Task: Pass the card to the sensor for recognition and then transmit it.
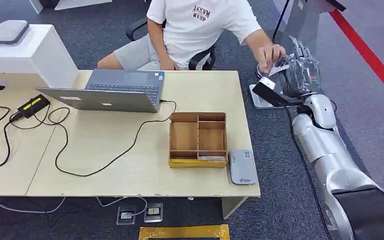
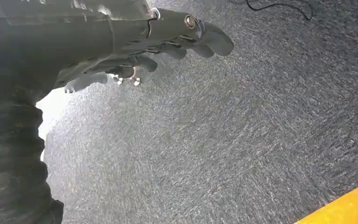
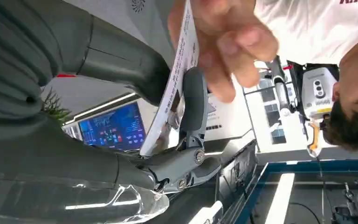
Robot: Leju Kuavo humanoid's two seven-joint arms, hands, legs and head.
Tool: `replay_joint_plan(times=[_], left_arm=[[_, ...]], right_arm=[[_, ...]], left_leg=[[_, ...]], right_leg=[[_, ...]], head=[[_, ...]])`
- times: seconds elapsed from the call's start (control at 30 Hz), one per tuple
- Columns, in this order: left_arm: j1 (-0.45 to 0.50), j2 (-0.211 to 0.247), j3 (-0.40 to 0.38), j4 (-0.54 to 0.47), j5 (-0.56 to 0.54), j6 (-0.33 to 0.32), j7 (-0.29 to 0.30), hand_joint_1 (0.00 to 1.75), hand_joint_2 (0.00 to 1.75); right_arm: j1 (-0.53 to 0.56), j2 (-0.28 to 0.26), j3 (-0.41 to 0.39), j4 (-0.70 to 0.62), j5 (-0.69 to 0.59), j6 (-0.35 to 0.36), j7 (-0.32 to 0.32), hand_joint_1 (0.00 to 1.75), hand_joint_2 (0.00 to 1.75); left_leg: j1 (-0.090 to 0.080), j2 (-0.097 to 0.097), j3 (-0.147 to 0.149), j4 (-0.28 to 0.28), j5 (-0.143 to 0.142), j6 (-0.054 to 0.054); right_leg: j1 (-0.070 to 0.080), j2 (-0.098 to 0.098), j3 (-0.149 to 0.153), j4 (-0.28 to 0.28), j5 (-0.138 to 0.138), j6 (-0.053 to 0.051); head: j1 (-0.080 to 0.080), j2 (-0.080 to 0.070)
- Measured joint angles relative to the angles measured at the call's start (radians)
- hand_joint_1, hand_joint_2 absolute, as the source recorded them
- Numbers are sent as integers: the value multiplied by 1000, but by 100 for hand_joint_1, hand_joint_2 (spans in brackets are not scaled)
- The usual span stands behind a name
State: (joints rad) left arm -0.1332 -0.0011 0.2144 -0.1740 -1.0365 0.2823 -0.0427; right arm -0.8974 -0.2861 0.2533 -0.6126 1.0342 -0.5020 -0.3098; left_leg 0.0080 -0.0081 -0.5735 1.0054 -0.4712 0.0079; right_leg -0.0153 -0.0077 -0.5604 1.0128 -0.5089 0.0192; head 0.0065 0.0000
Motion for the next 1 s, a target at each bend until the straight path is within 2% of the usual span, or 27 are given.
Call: replay_joint_plan(times=[0.27,0.37,0.57,0.87,1.0], left_arm=[[0,0,0,0,0,0,0,0,175],[0,0,0,0,8,0,0,0,175],[2,3,0,0,25,-4,4,0,175],[8,10,0,0,37,-2,13,0,175],[8,13,0,0,40,0,14,0,175]], right_arm=[[1,6,11,0,-26,15,-5,175,175],[16,7,14,-14,-66,62,5,175,175],[117,-1,29,-103,-143,185,49,175,175],[277,-47,44,-265,-206,259,100,175,175],[308,-64,51,-325,-209,276,111,175,175]], left_leg=[[0,0,0,0,0,0],[0,0,1,0,0,0],[0,0,1,0,0,0],[0,0,0,0,0,0],[0,3,1,0,0,0]], right_leg=[[0,0,0,0,0,0],[0,0,0,0,0,0],[0,0,0,0,0,0],[0,1,0,0,0,0],[0,3,0,0,0,0]], head=[[0,0],[0,0],[0,0],[0,0],[0,0]])
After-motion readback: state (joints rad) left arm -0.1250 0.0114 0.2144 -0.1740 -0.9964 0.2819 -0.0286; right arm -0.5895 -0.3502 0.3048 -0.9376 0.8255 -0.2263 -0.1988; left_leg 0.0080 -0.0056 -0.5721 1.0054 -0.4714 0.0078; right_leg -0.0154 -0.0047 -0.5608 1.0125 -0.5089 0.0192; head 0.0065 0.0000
